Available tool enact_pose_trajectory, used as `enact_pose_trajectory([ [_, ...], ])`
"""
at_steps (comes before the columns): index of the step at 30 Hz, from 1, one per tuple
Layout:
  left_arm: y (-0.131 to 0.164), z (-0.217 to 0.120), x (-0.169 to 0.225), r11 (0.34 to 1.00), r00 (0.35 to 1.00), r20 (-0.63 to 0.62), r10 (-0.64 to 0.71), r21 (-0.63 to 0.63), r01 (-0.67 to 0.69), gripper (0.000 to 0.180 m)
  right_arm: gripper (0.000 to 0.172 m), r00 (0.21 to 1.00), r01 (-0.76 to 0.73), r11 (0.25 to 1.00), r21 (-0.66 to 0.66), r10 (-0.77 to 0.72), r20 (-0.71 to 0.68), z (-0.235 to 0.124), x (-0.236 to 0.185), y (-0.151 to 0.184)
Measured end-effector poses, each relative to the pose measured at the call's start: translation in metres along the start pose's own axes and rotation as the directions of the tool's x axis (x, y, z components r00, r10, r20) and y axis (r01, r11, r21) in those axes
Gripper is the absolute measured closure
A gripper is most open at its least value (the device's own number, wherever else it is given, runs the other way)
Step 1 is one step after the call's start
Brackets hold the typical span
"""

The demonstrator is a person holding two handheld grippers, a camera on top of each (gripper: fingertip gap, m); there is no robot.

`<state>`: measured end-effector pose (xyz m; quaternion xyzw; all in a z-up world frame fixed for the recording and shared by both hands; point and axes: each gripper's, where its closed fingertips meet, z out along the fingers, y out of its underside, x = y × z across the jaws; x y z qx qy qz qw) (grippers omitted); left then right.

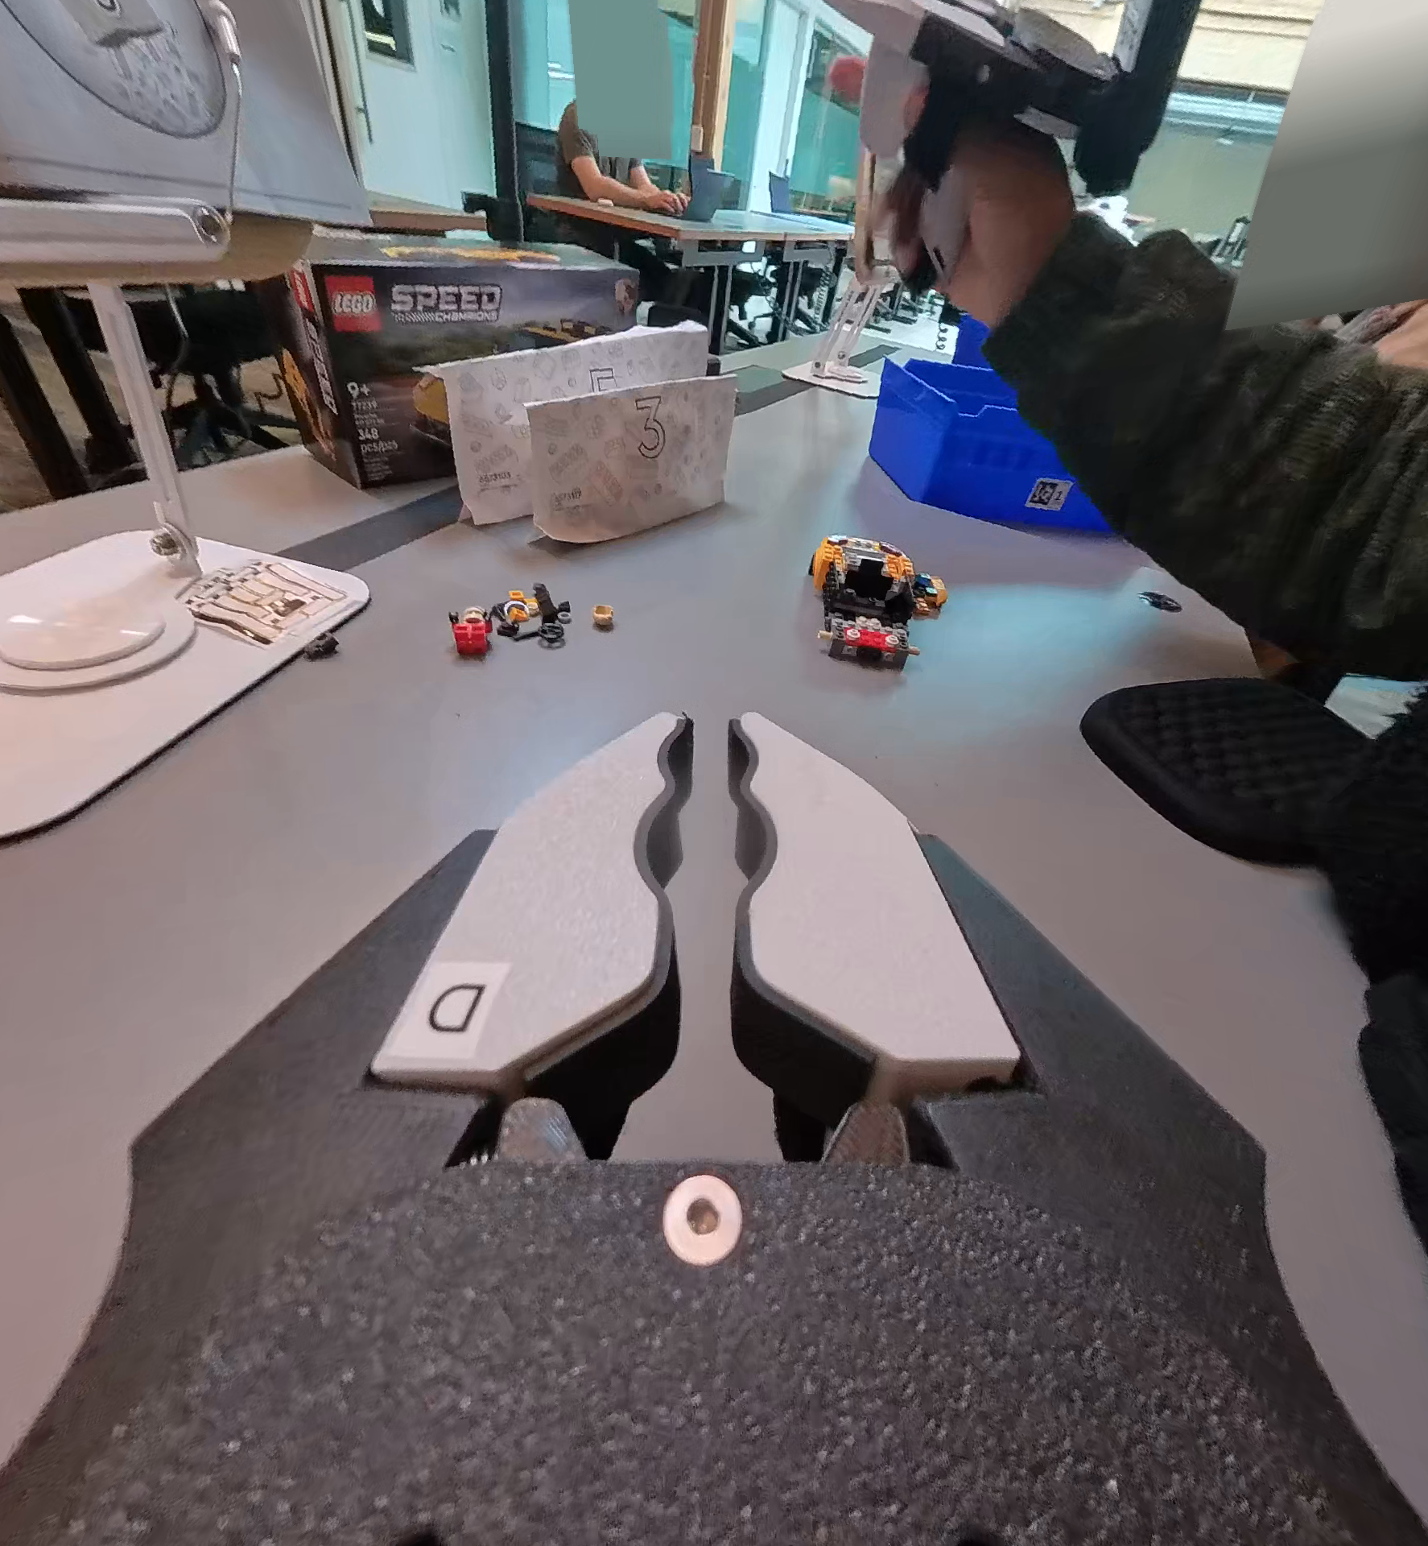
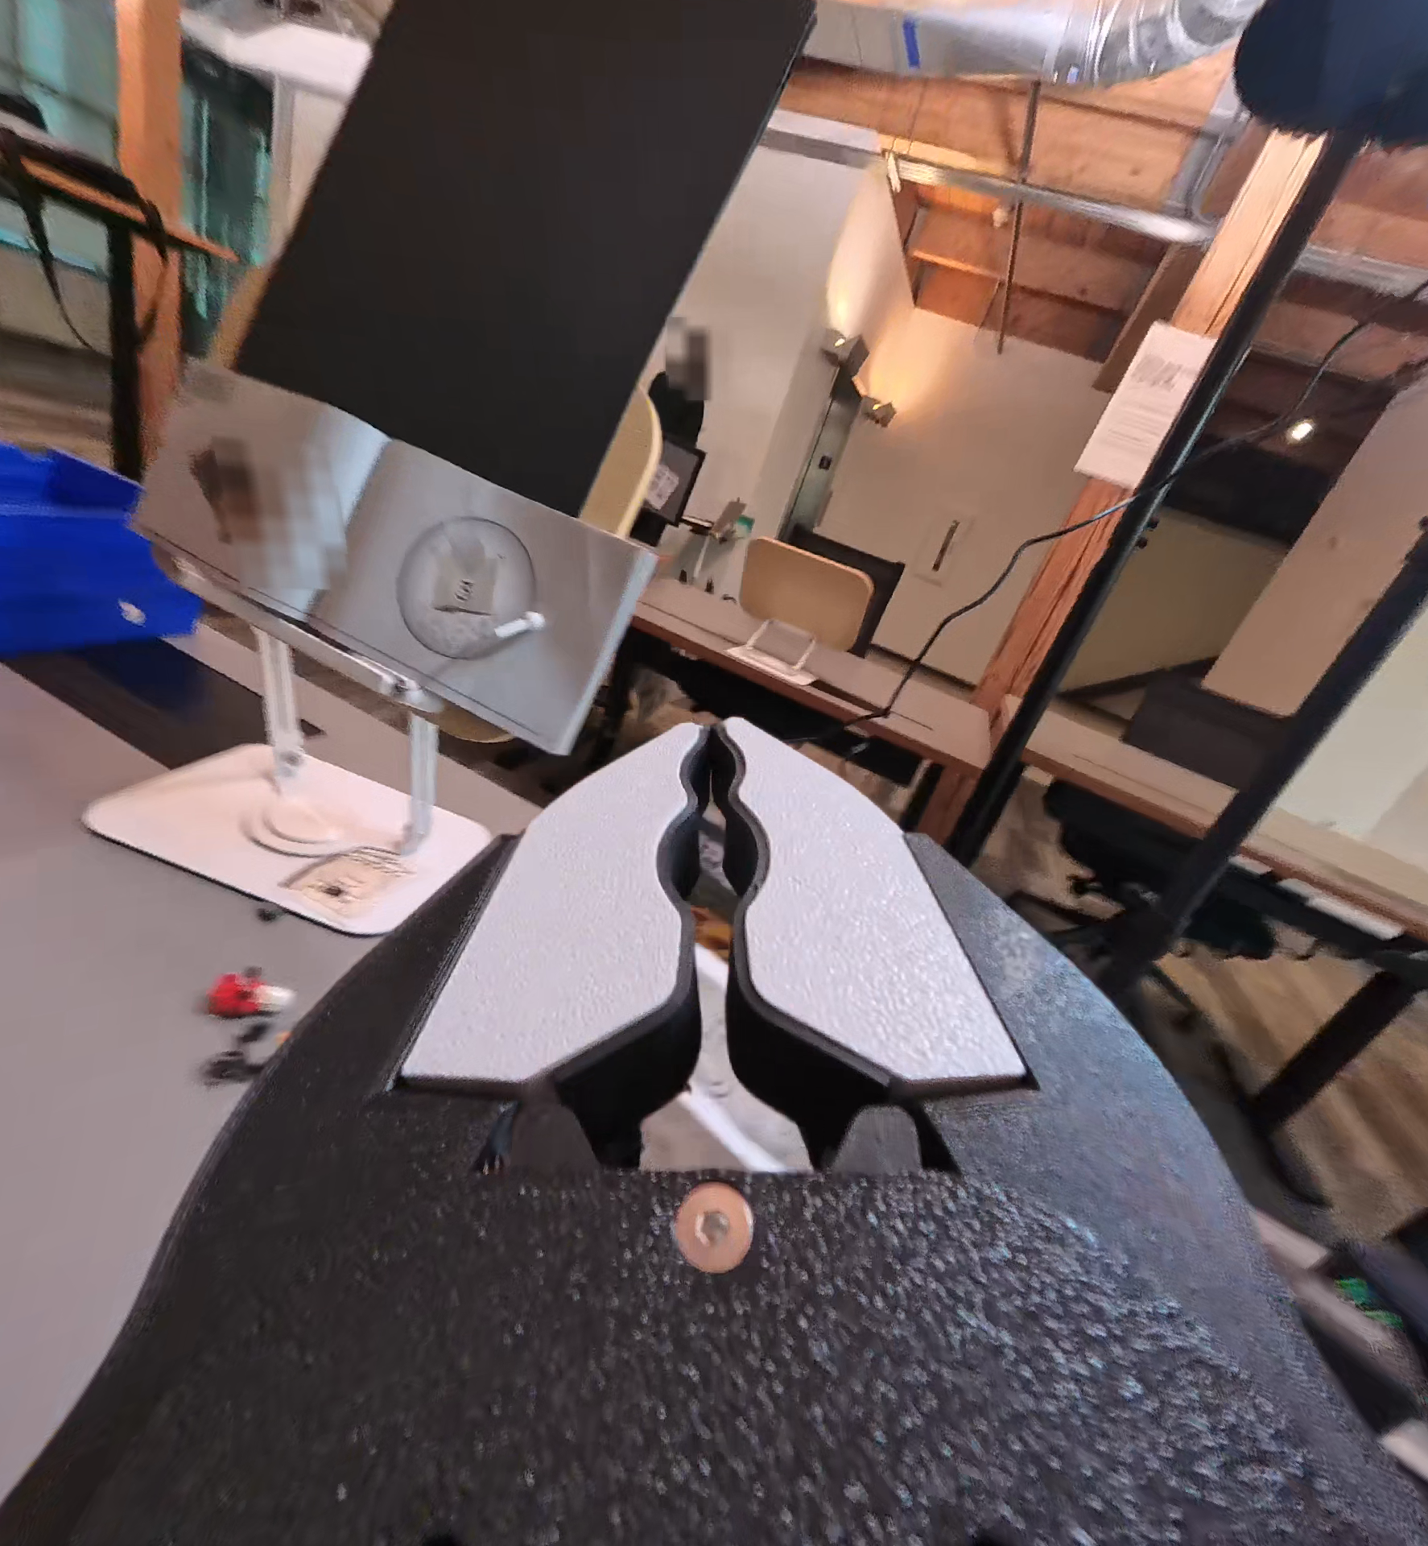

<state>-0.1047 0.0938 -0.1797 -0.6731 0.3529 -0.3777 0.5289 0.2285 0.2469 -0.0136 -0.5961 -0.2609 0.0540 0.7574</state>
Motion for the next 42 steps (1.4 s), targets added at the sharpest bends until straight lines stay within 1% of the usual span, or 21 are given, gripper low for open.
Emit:
enact_pose_trajectory([
  [3, -0.006, -0.002, -0.002, 0.998, 0.998, 0.046, 0.045, 0.032, -0.047, 0.176, 0.172, 0.991, -0.128, 0.992, -0.01, 0.128, 0.03, -0.011, -0.023, 0.002],
  [6, -0.013, -0.007, -0.009, 0.994, 0.989, 0.124, 0.081, 0.068, -0.089, 0.18, 0.172, 0.985, -0.171, 0.985, -0.032, 0.17, -0.02, -0.022, -0.039, 0.013],
  [9, -0.019, -0.013, -0.018, 0.989, 0.975, 0.2, 0.096, 0.095, -0.117, 0.18, 0.172, 0.976, -0.17, 0.975, -0.142, 0.147, -0.161, -0.035, -0.054, 0.036],
  [10, -0.02, -0.015, -0.021, 0.987, 0.969, 0.224, 0.101, 0.099, -0.126, 0.18, 0.172, 0.972, -0.171, 0.97, -0.171, 0.138, -0.188, -0.04, -0.063, 0.041],
  [14, -0.024, -0.024, -0.033, 0.982, 0.941, 0.32, 0.113, 0.109, -0.155, 0.18, 0.172, 0.962, -0.174, 0.94, -0.292, 0.099, -0.256, -0.056, -0.107, 0.067],
  [17, -0.029, -0.032, -0.04, 0.973, 0.912, 0.386, 0.141, 0.115, -0.199, 0.18, 0.172, 0.947, -0.209, 0.919, -0.334, 0.105, -0.303, -0.068, -0.132, 0.087],
  [19, -0.031, -0.036, -0.043, 0.966, 0.894, 0.415, 0.168, 0.111, -0.233, 0.18, 0.172, 0.929, -0.238, 0.916, -0.323, 0.118, -0.35, -0.072, -0.139, 0.098],
  [21, -0.031, -0.037, -0.043, 0.96, 0.883, 0.428, 0.193, 0.105, -0.261, 0.18, 0.172, 0.921, -0.254, 0.919, -0.302, 0.135, -0.365, -0.071, -0.144, 0.105],
  [23, -0.03, -0.037, -0.042, 0.955, 0.879, 0.426, 0.214, 0.099, -0.281, 0.18, 0.172, 0.913, -0.297, 0.916, -0.27, 0.189, -0.362, -0.067, -0.145, 0.111],
  [26, -0.028, -0.035, -0.044, 0.957, 0.874, 0.435, 0.216, 0.083, -0.278, 0.179, 0.172, 0.914, -0.285, 0.93, -0.231, 0.19, -0.359, -0.063, -0.142, 0.115],
  [29, -0.024, -0.031, -0.043, 0.959, 0.88, 0.424, 0.216, 0.077, -0.272, 0.178, 0.172, 0.924, -0.272, 0.941, -0.2, 0.198, -0.326, -0.059, -0.142, 0.112],
  [32, -0.021, -0.026, -0.04, 0.958, 0.882, 0.408, 0.235, 0.057, -0.282, 0.179, 0.172, 0.95, -0.19, 0.965, -0.182, 0.135, -0.28, -0.053, -0.148, 0.102],
  [34, -0.022, -0.021, -0.034, 0.958, 0.889, 0.394, 0.232, 0.064, -0.278, 0.18, 0.172, 0.96, -0.167, 0.97, -0.177, 0.119, -0.252, -0.05, -0.159, 0.094],
  [37, -0.021, -0.014, -0.028, 0.956, 0.88, 0.405, 0.248, 0.041, -0.289, 0.18, 0.172, 0.953, -0.145, 0.974, -0.175, 0.09, -0.291, -0.051, -0.161, 0.087],
  [42, -0.016, -0.009, -0.024, 0.953, 0.867, 0.414, 0.277, -0.001, -0.304, 0.18, 0.172, 0.942, -0.192, 0.962, -0.194, 0.125, -0.311, -0.053, -0.16, 0.092],
])
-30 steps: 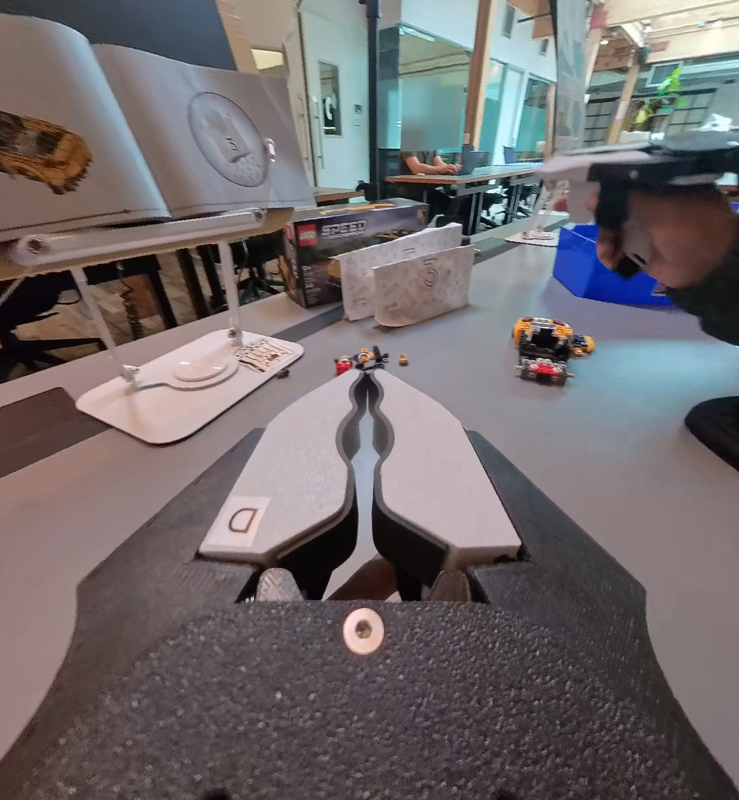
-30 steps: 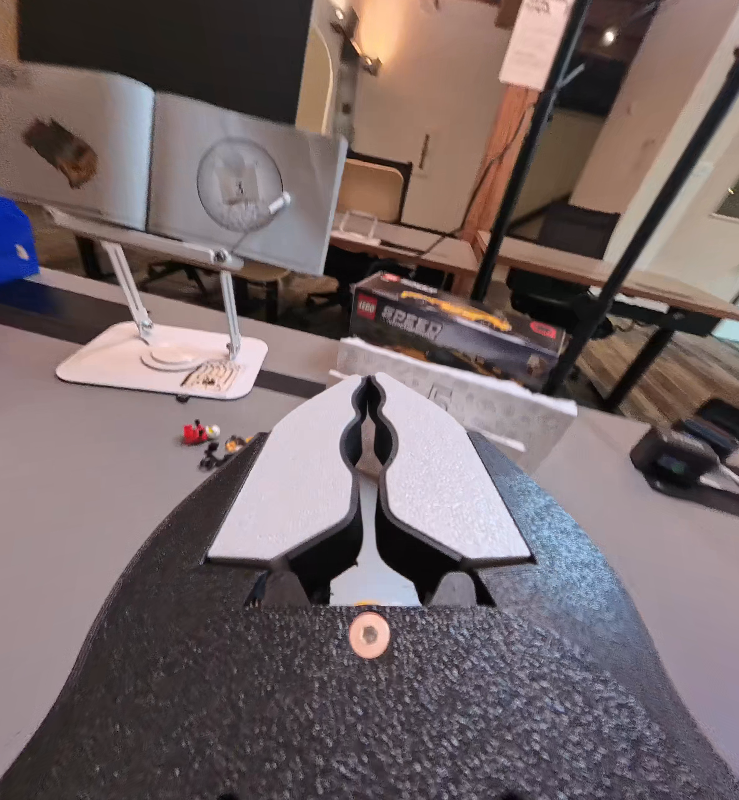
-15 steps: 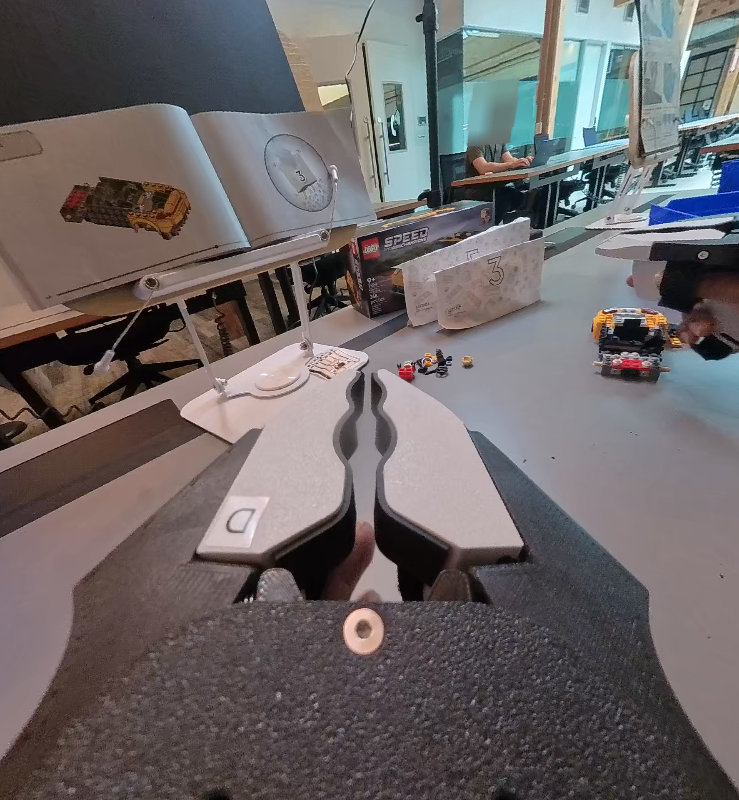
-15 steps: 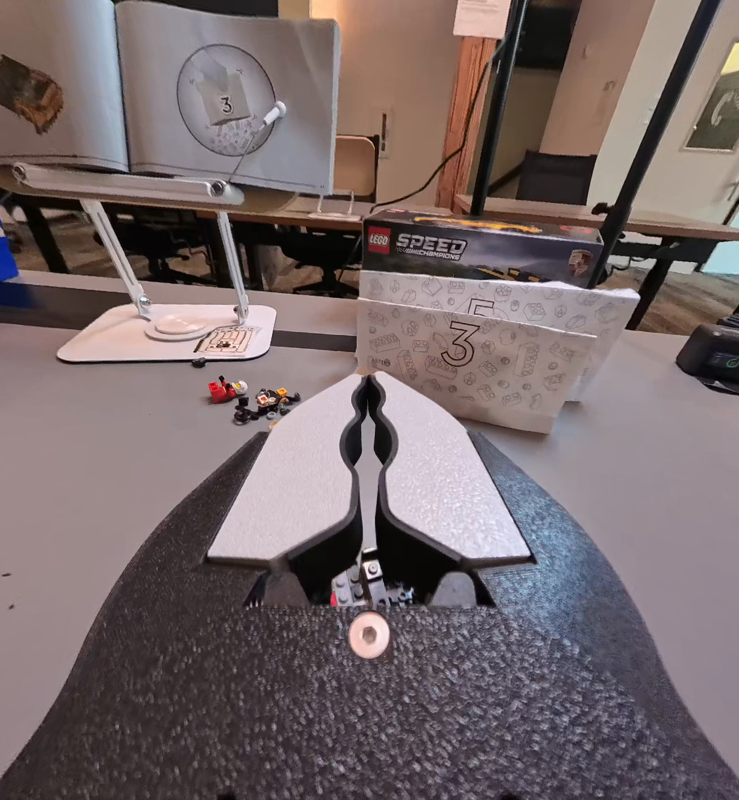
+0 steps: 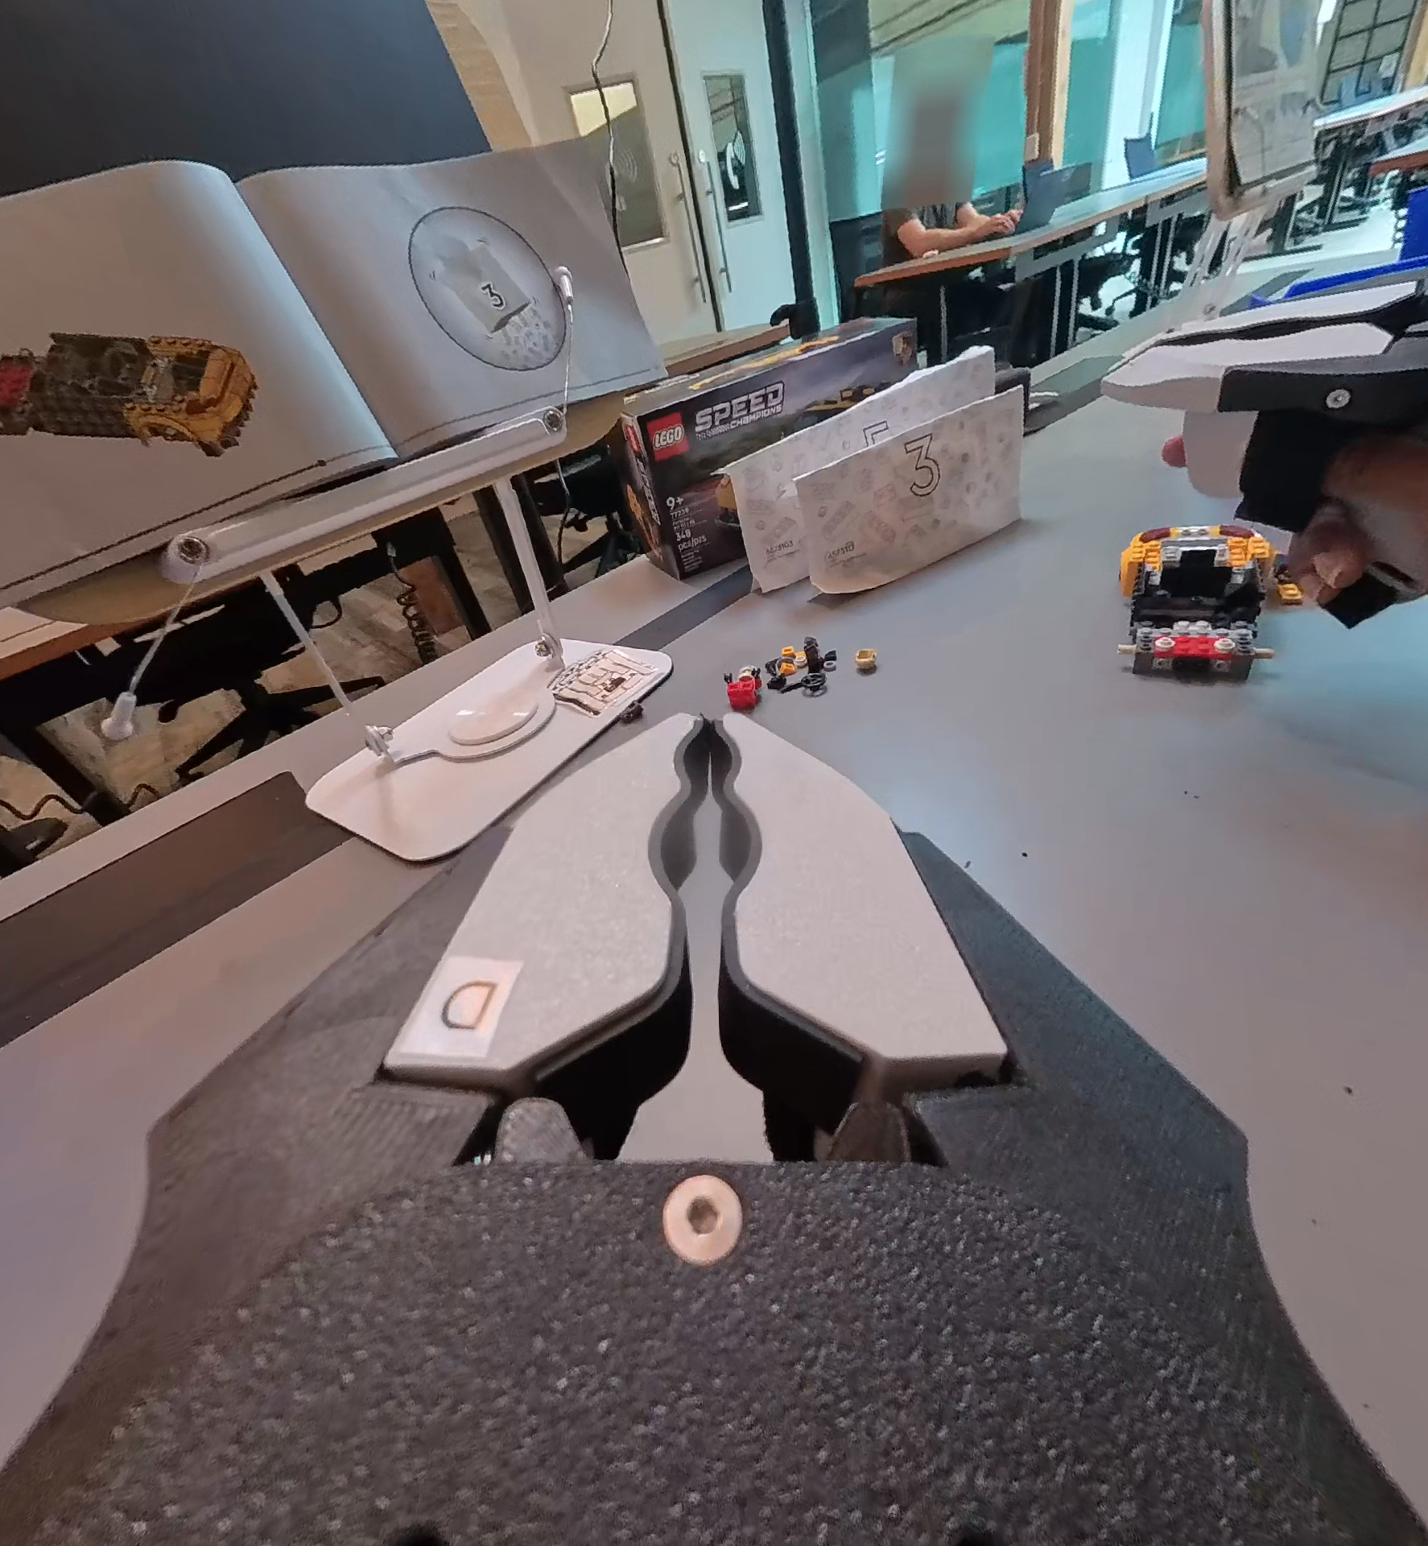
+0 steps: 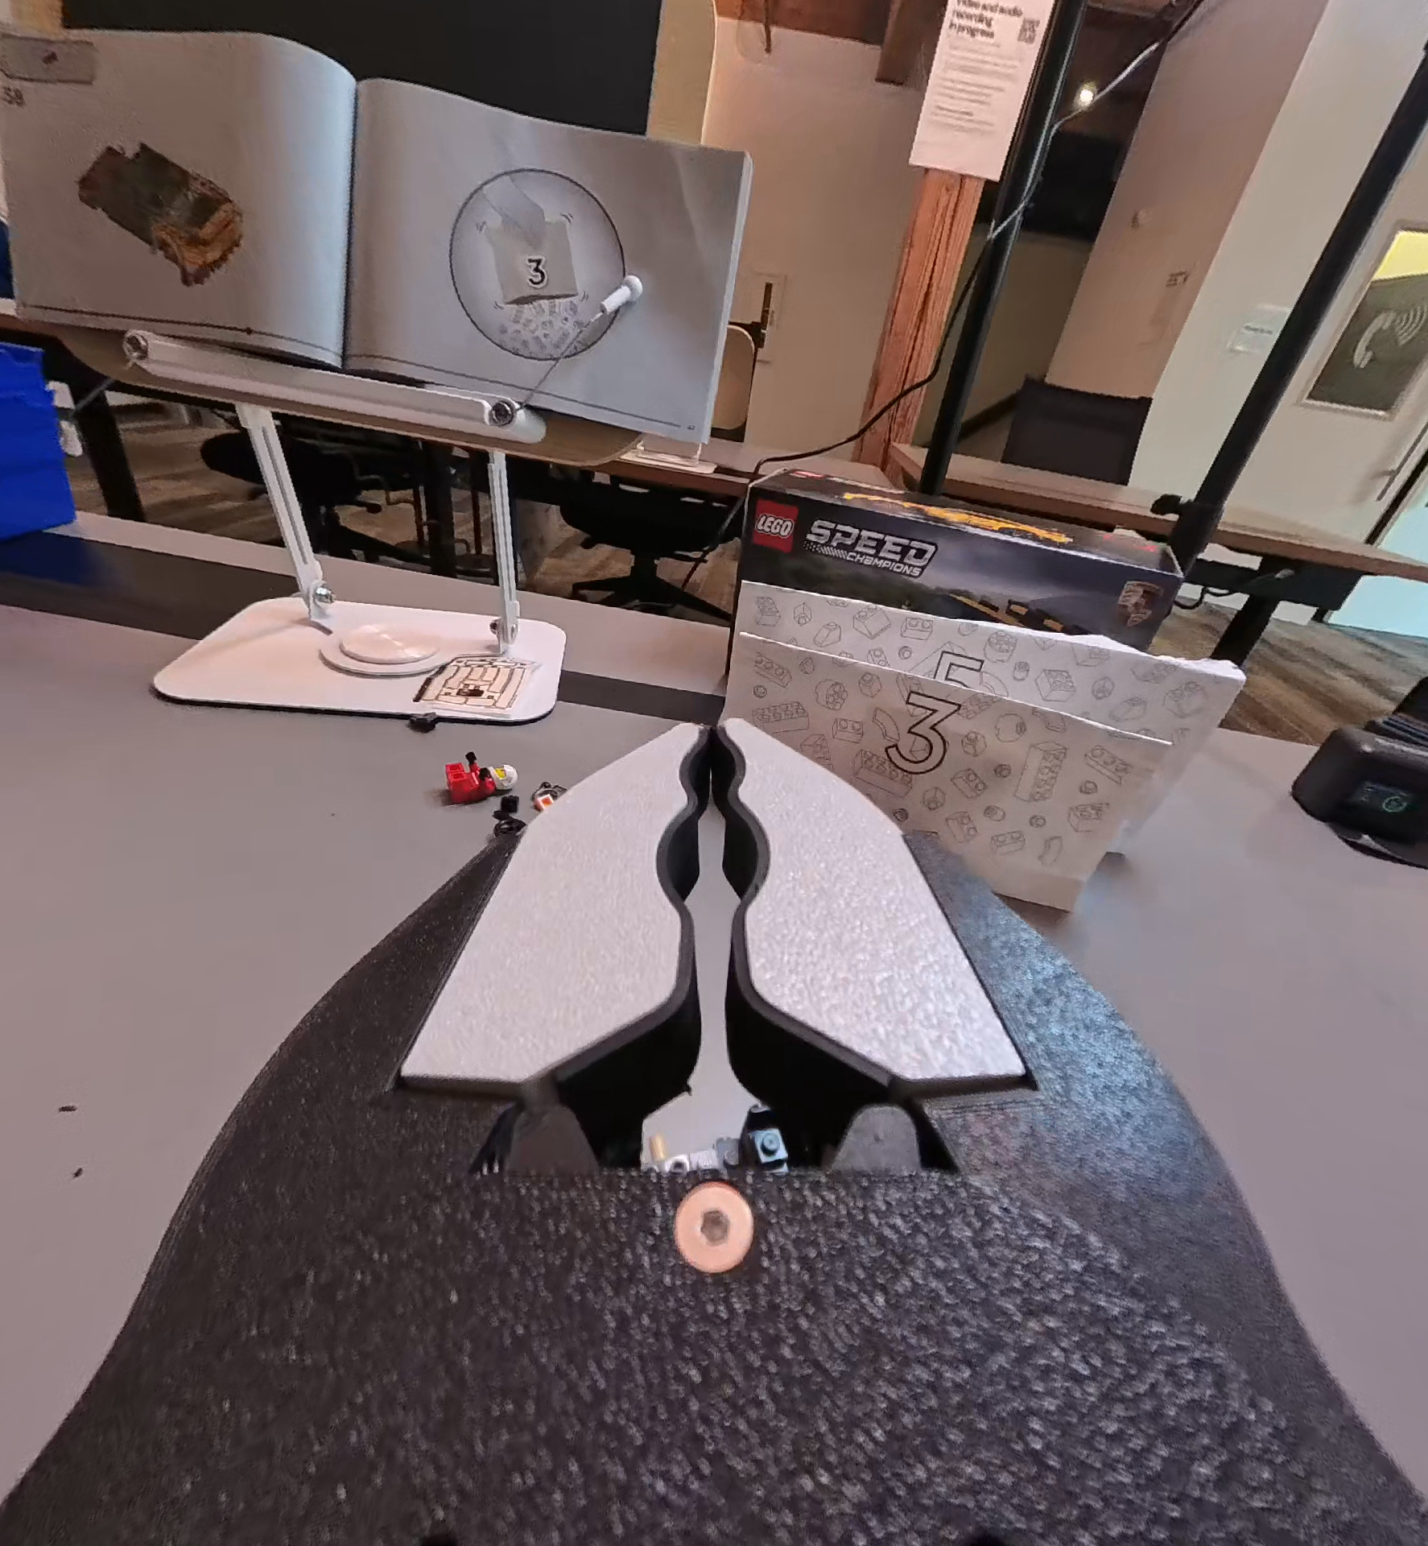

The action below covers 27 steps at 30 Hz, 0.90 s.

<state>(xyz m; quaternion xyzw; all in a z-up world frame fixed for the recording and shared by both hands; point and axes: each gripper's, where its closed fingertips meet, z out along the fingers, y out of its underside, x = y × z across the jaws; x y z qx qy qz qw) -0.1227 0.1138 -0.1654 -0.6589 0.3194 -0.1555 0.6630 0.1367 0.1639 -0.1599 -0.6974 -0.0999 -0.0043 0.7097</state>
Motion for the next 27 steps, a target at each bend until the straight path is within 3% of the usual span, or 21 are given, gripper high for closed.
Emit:
enact_pose_trajectory([
  [11, -0.001, 0.011, 0.021, 0.999, 0.999, -0.023, -0.024, -0.038, 0.023, 0.18, 0.172, 0.999, 0.026, 1.0, -0.008, -0.025, 0.026, -0.001, -0.025, -0.001],
  [23, 0.001, 0.013, 0.025, 0.999, 0.998, -0.051, -0.026, -0.045, 0.024, 0.18, 0.172, 0.972, 0.057, 0.998, -0.008, -0.053, 0.228, 0.004, -0.074, -0.001],
  [27, 0.003, 0.014, 0.026, 0.999, 0.998, -0.06, -0.024, -0.049, 0.021, 0.18, 0.172, 0.915, 0.102, 0.993, 0.052, -0.114, 0.387, 0.0, -0.106, -0.011],
])
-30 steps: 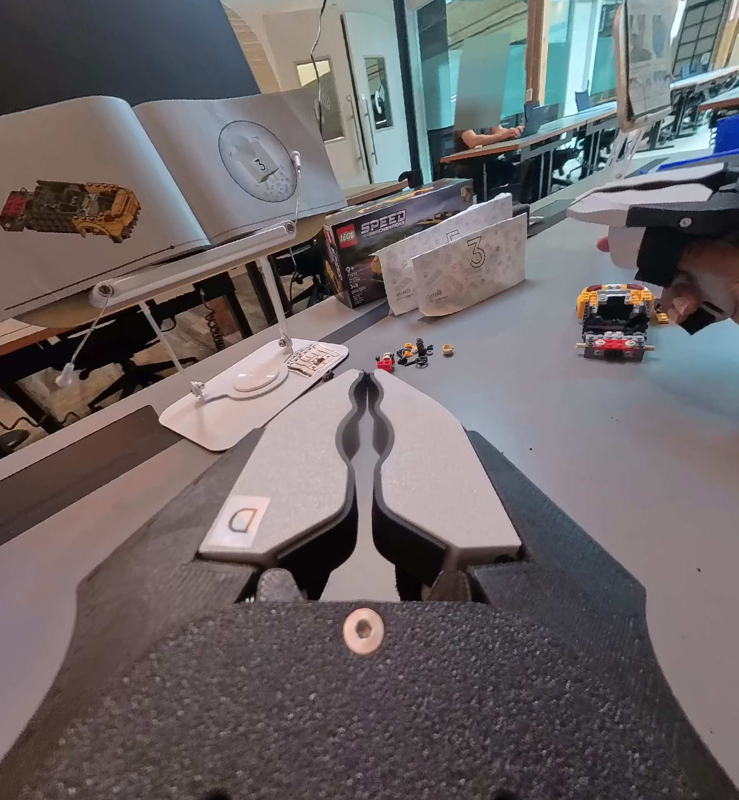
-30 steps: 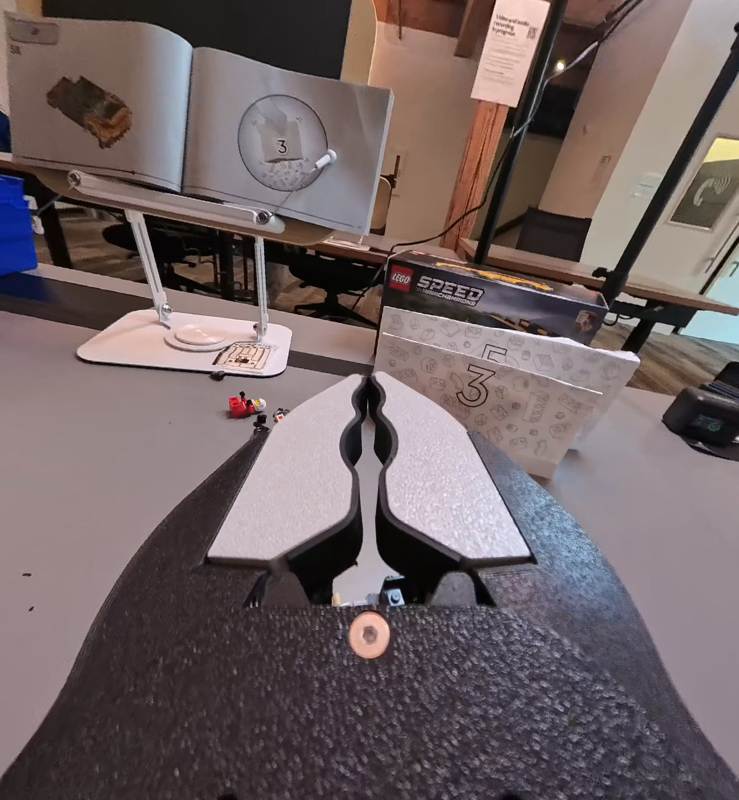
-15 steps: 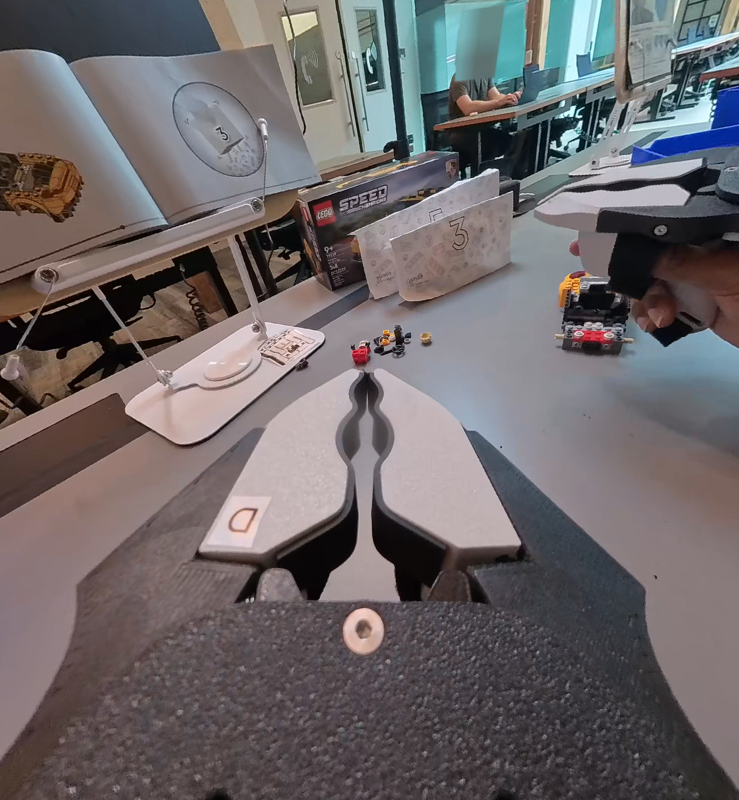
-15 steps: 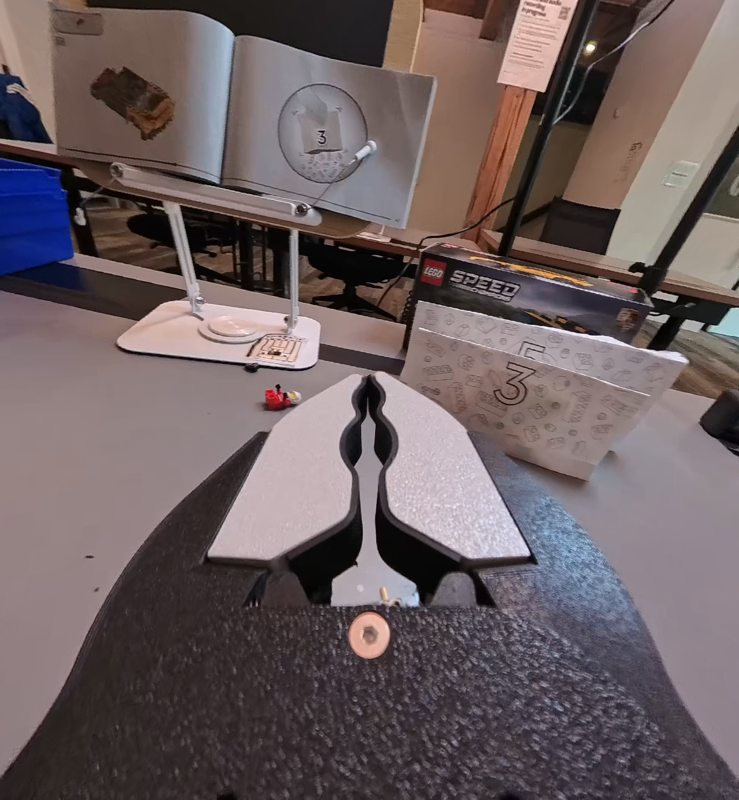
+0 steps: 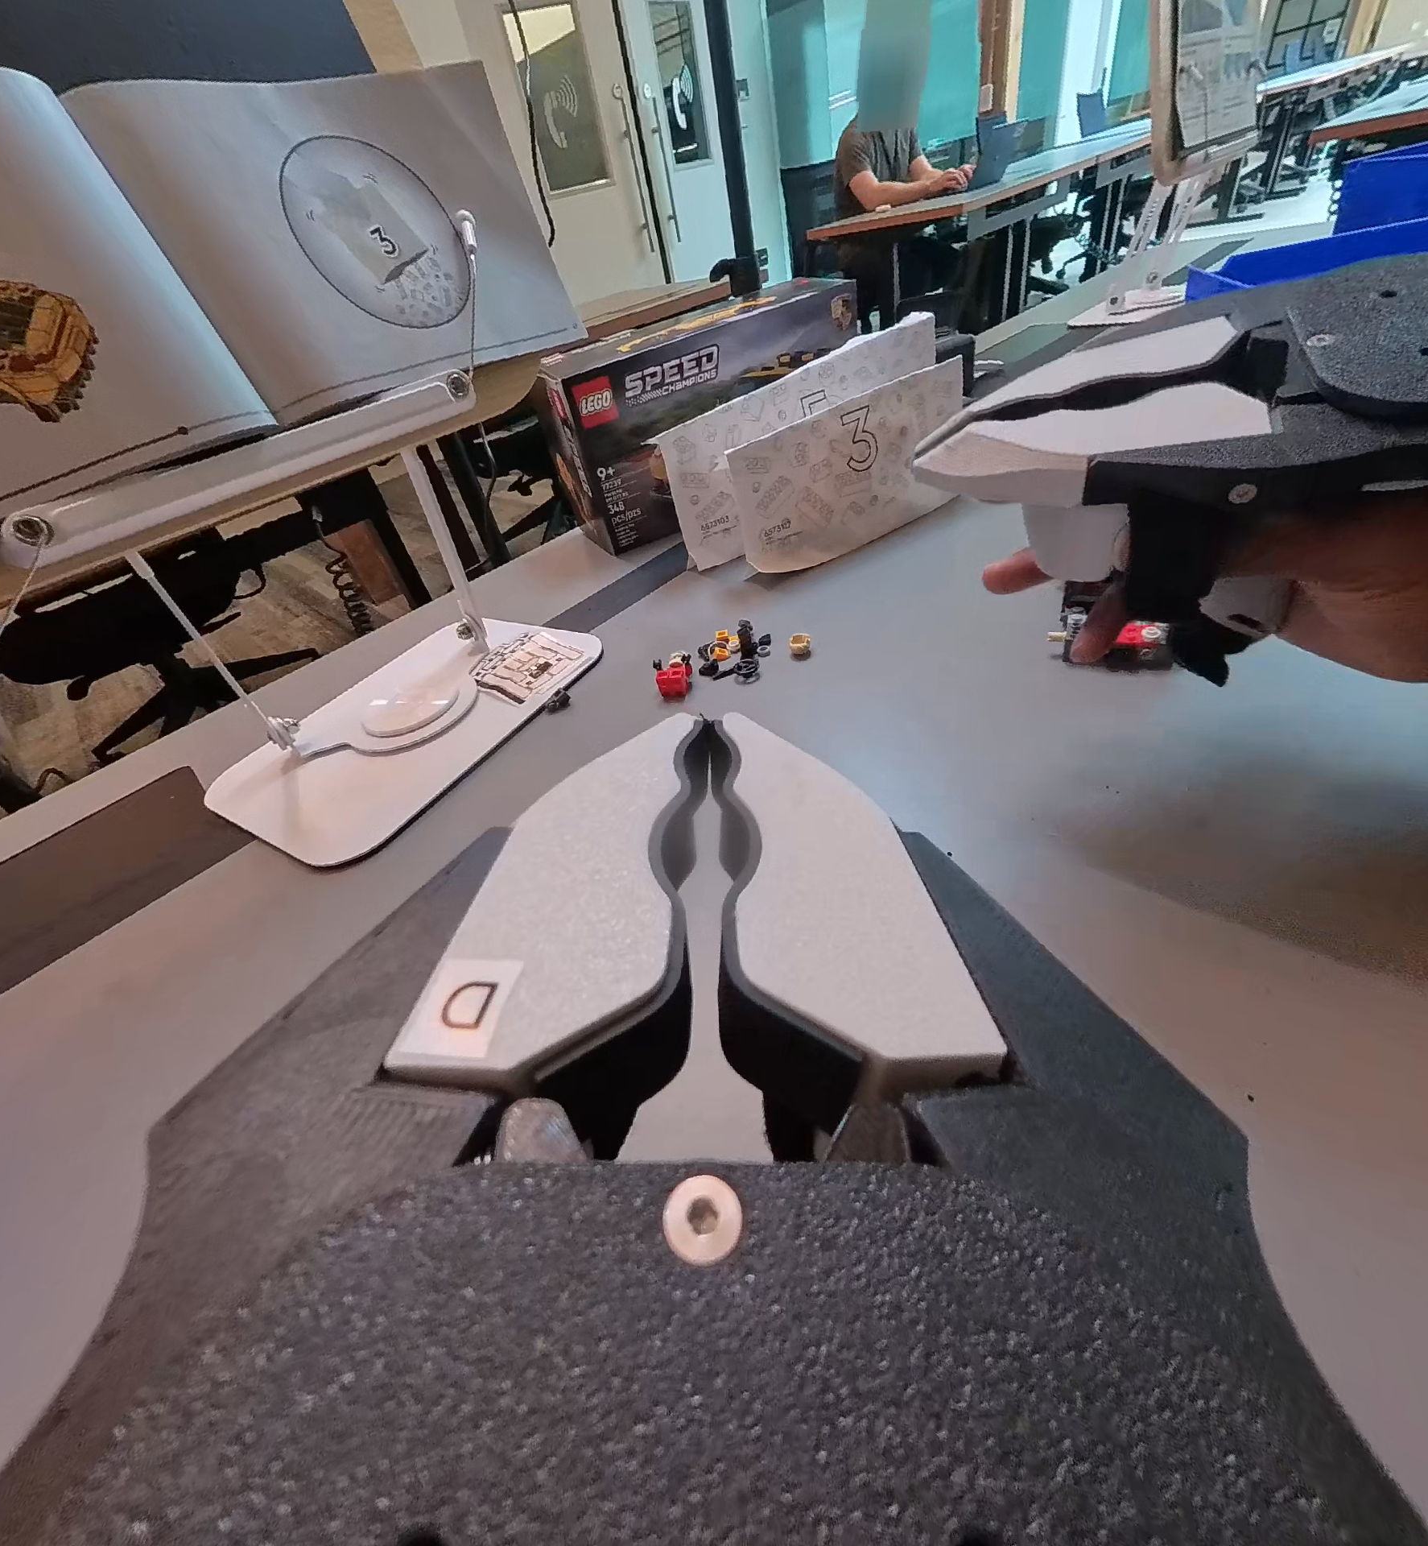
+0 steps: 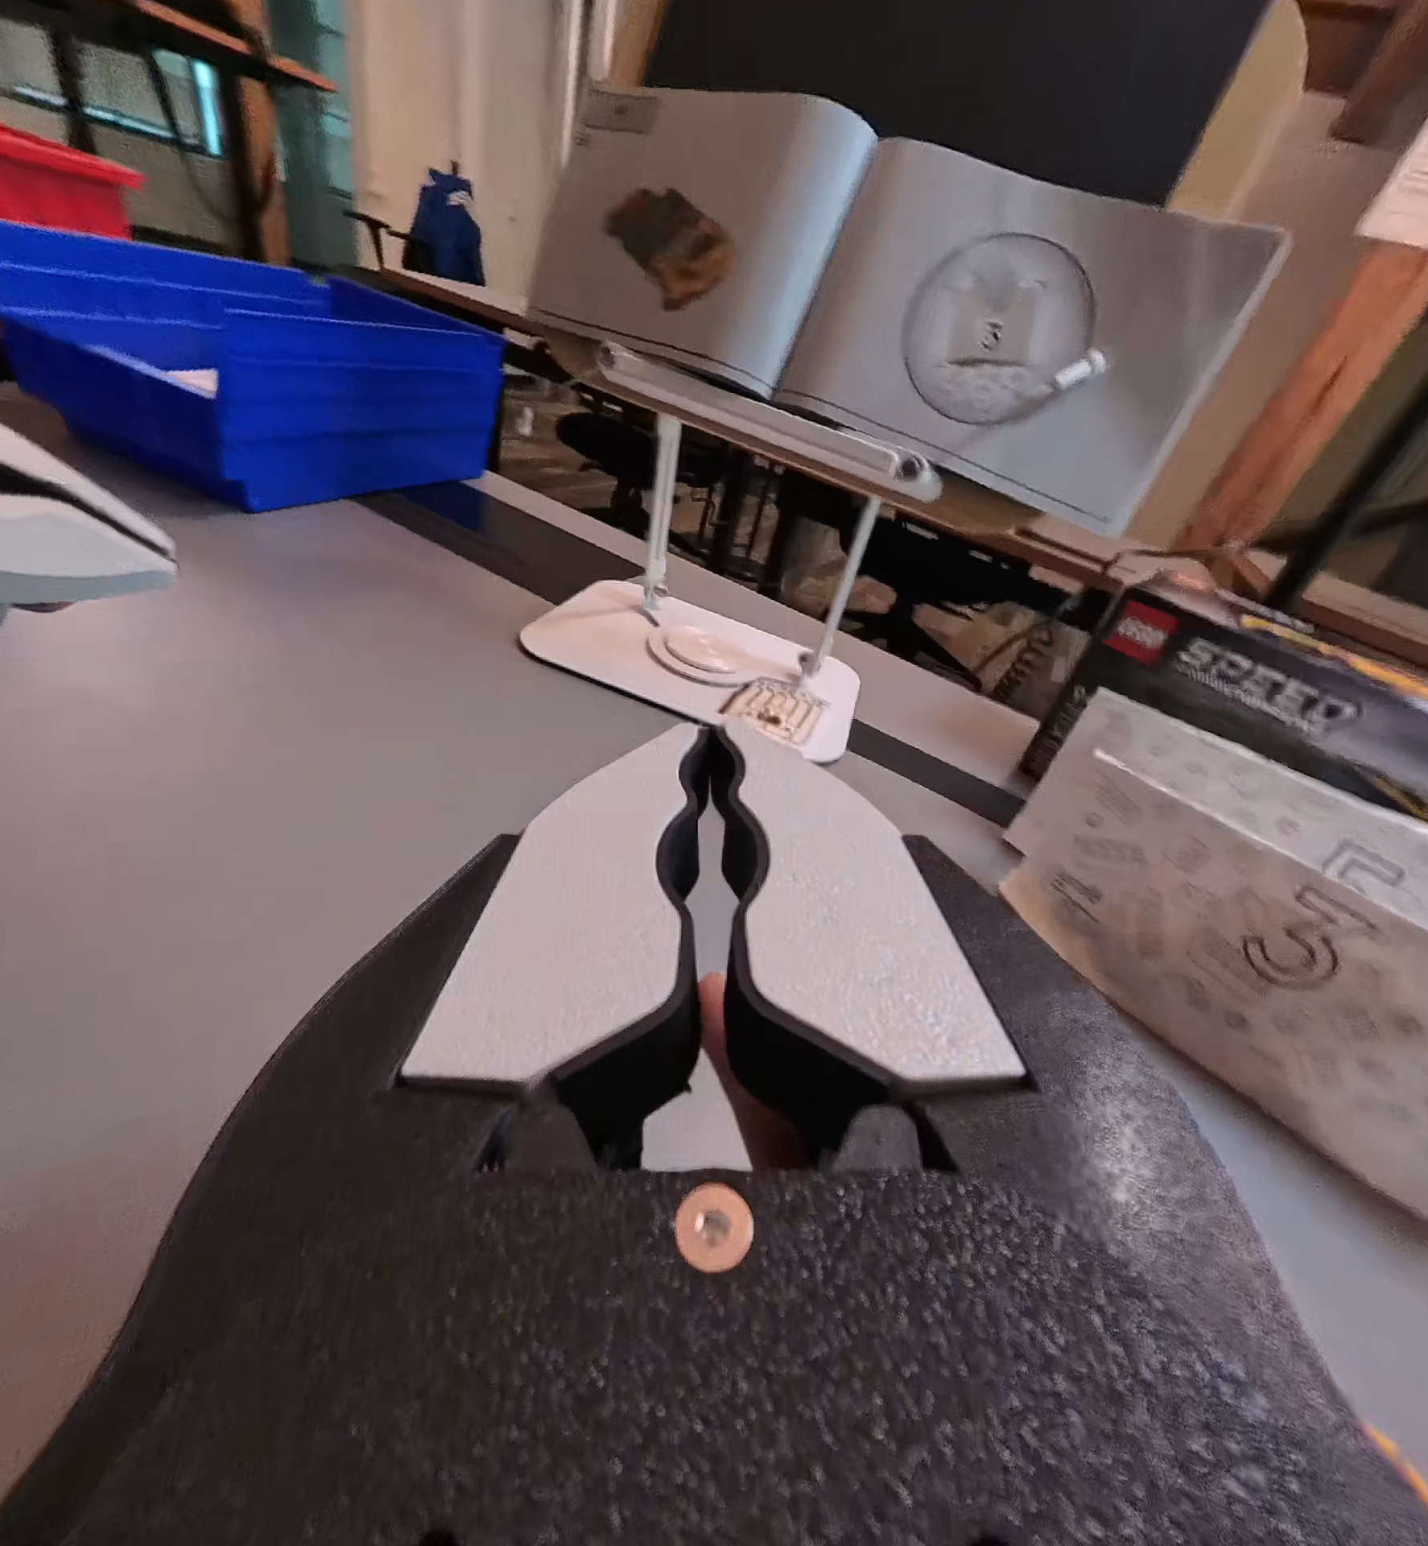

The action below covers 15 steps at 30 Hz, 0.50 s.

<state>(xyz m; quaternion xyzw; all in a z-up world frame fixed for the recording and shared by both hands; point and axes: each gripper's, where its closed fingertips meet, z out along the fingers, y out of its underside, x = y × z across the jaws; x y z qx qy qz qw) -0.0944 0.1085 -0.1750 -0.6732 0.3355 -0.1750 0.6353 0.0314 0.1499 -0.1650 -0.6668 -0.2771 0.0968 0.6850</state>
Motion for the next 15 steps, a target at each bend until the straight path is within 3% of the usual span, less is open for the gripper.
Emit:
enact_pose_trajectory([
  [9, -0.001, 0.0, 0.002, 1.0, 1.0, -0.019, 0.016, 0.014, -0.016, 0.18, 0.172, 0.983, 0.142, 0.99, 0.018, -0.143, 0.111, 0.021, -0.02, -0.001],
  [15, -0.001, -0.001, 0.0, 1.0, 1.0, -0.016, 0.017, 0.024, -0.017, 0.18, 0.172, 0.992, 0.037, 0.999, 0.004, -0.038, 0.122, 0.031, -0.005, -0.002],
])
